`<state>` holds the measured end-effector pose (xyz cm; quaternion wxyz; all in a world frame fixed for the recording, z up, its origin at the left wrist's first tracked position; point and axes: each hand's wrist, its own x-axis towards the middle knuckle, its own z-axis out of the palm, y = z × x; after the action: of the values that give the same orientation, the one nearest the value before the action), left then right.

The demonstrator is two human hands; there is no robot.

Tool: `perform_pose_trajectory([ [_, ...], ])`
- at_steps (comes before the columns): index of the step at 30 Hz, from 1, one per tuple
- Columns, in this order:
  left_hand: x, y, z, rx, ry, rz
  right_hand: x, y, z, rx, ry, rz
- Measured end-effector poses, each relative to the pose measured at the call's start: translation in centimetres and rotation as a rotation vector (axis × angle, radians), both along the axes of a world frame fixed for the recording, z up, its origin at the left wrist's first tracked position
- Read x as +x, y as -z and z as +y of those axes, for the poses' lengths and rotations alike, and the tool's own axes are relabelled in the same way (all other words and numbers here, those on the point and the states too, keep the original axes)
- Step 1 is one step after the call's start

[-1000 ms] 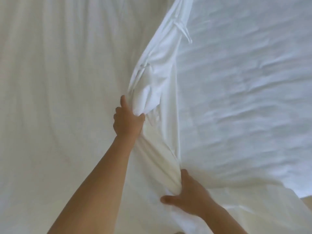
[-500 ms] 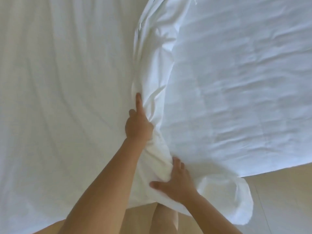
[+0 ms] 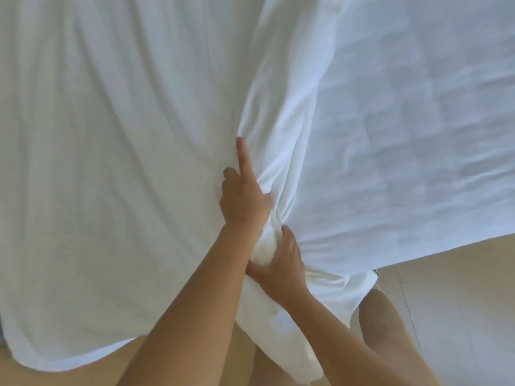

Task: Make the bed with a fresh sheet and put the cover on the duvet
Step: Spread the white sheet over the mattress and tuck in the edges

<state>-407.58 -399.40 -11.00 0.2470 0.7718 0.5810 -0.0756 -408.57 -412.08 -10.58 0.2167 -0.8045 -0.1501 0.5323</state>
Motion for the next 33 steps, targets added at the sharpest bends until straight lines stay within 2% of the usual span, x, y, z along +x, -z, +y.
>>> perform_pose_trajectory([
  [3,-6.1,-1.0,5.0,0.104,0.025,0.027,-3.9,0.4,5.1,0.112,-0.030,0.204],
  [5,-11.0,-1.9,8.1,0.181,-0.036,0.081,-7.7,0.0,8.2,0.204,-0.106,0.345],
  [7,-15.6,-2.4,10.2,0.110,-0.186,0.114,-11.2,-0.7,9.3,0.307,-0.134,0.365],
  [8,-17.5,-2.3,10.4,-0.006,-0.294,0.082,-12.2,-0.7,8.8,0.326,-0.149,0.283],
  [10,-19.8,-1.9,8.2,-0.251,-0.455,-0.038,-12.4,-0.6,6.0,0.219,-0.162,-0.036],
  [11,-20.3,-1.7,6.2,-0.303,-0.473,-0.086,-12.0,-0.6,4.0,0.122,-0.138,-0.159],
  [12,-20.5,-1.4,4.0,-0.313,-0.470,-0.119,-11.7,-0.4,2.2,0.047,-0.113,-0.196],
  [13,-20.5,-1.3,1.9,-0.305,-0.463,-0.138,-11.6,-0.2,0.6,0.007,-0.110,-0.146],
  [15,-20.4,-1.1,-1.1,-0.292,-0.447,-0.132,-12.9,0.1,-0.9,-0.015,-0.130,0.094],
  [18,-22.2,-1.7,-1.4,-0.239,-0.432,-0.101,-17.2,0.2,-0.1,0.085,-0.122,0.322],
  [23,-27.7,-6.1,4.8,0.365,-0.347,0.012,-22.9,-1.4,9.1,0.334,-0.234,0.716],
  [25,-28.8,-7.2,6.8,0.489,-0.300,0.082,-23.4,-2.1,11.2,0.346,-0.203,0.860],
  [26,-29.0,-7.3,7.1,0.488,-0.275,0.119,-22.9,-2.0,11.1,0.325,-0.162,0.901],
  [28,-29.1,-6.5,5.8,0.317,-0.240,0.123,-20.6,-1.3,9.3,0.232,0.001,0.817],
  [31,-29.4,-3.9,1.2,-0.158,-0.179,0.070,-16.0,-0.3,6.3,0.156,0.389,0.351],
  [33,-30.7,-2.6,-0.7,-0.143,-0.131,0.110,-14.7,-0.2,6.1,0.159,0.364,0.248],
])
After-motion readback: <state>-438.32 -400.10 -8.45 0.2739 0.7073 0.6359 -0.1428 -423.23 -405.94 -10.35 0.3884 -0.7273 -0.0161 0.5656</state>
